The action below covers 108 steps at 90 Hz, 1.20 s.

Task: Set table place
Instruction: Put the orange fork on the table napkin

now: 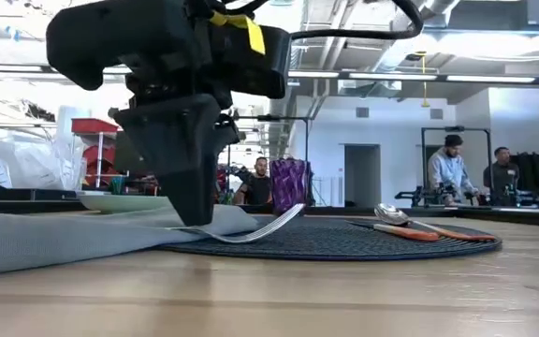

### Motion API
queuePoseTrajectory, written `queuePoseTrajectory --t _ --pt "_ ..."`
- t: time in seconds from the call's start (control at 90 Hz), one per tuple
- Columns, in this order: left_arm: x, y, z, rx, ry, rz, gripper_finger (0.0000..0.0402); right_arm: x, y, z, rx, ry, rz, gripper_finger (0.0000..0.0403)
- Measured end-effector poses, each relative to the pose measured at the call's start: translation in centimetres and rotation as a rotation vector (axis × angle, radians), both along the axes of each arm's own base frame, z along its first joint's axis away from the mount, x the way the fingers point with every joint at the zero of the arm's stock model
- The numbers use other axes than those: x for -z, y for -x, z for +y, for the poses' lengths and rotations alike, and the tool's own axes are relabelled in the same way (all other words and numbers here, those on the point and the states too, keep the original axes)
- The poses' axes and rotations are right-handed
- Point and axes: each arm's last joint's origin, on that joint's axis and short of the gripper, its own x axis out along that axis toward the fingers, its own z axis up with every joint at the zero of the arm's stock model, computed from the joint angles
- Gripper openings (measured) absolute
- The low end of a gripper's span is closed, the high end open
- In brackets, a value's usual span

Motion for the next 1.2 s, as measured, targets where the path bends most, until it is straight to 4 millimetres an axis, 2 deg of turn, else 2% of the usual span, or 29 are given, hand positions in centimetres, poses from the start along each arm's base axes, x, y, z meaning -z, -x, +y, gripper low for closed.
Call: queuePoseTrajectory --t 0.189,0.456,1.067,1.2 --pt "-0.01 -0.04 -0.02 0.014 0.0 -0.005 0.0007 0.01 0.02 -0.02 0.0 0.003 0.002 0.0118" --pt "0.31 -0.24 -0.12 0.022 0.01 -0.009 0.0002 0.01 0.02 -0.02 0.0 0.003 0.002 0.0118" --pt "0.38 -0.03 0.09 0.001 0.009 0.021 0.0078 0.01 0.02 -0.01 0.0 0.002 0.002 0.0118" --pt "-0.31 0.55 0.55 -0.03 -0.012 0.075 0.0082 0.01 0.03 -0.01 -0.001 0.002 0.002 0.0118"
